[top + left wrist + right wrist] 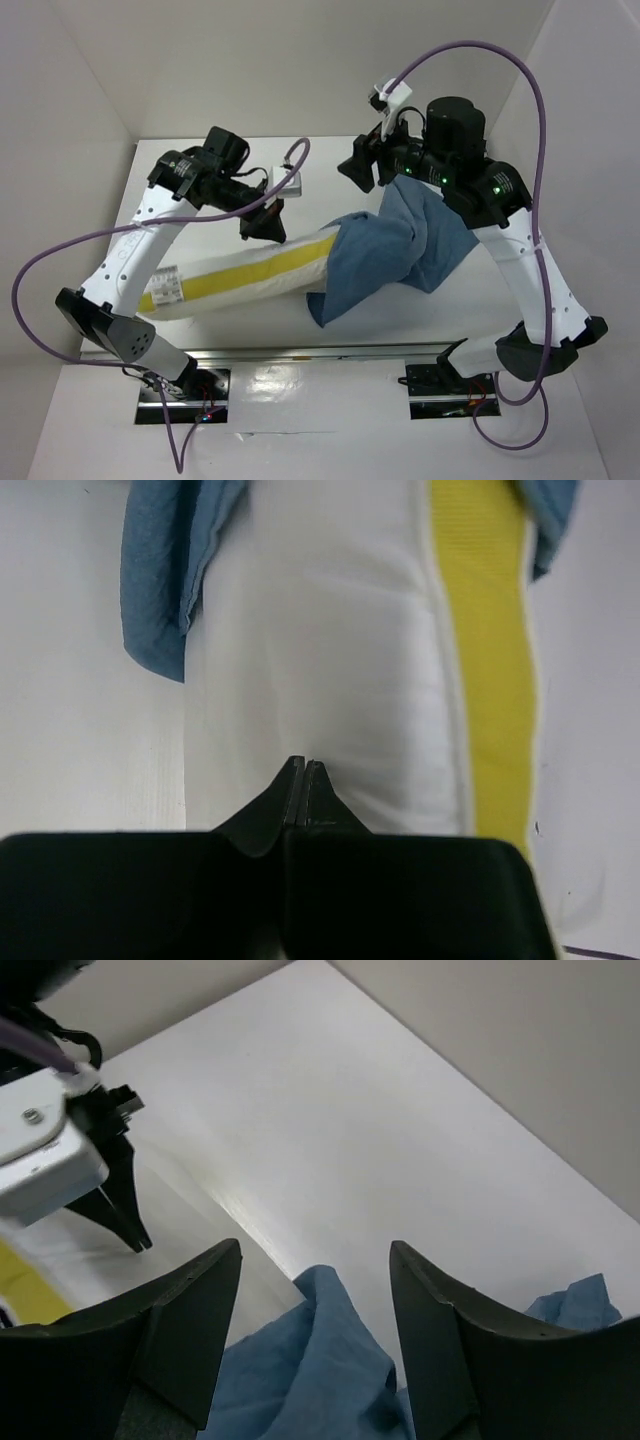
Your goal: Put the pillow into the pillowcase
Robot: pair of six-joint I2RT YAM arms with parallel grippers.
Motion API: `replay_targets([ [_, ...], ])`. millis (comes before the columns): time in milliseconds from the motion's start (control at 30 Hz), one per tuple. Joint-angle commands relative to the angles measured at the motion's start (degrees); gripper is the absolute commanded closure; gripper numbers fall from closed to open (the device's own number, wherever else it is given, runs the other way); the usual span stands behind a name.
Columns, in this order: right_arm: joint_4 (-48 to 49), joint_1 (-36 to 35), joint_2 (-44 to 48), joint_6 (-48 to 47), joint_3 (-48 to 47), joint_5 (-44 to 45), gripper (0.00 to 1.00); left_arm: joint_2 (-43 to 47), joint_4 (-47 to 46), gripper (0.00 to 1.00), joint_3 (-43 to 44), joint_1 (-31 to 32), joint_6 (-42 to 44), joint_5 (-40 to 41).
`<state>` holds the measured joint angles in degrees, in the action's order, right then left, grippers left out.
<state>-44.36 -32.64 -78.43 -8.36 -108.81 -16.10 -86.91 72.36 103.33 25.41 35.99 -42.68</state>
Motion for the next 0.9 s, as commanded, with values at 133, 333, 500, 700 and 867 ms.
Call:
replay_targets([
  [133,-13.0,-0.1,-5.8,0.5,13.0,-14.8,0.42,6.5,-6.9,0.95,-4.4,3.9,-3.5,8.0],
  [333,-18.4,-0.1,-5.0,-3.1,21.7,-21.5,0.47,14.5,-24.3,0.51,-14.0,3.9,-14.1,24.0],
  [500,-23.5,-0.1,-5.0,-8.2,24.4,-28.1,0.53,19.0,-38.8,0.4,-19.9,3.9,-20.3,38.4],
  [700,-28.1,-2.0,-12.4,-17.6,20.1,-32.2,0.55,19.0,-44.0,0.38,-22.6,3.9,-21.5,46.4],
  [867,-30.6,-6.1,-22.7,-23.2,15.6,-28.9,0.59,17.3,-48.1,0.38,-23.1,3.9,-23.6,53.0],
])
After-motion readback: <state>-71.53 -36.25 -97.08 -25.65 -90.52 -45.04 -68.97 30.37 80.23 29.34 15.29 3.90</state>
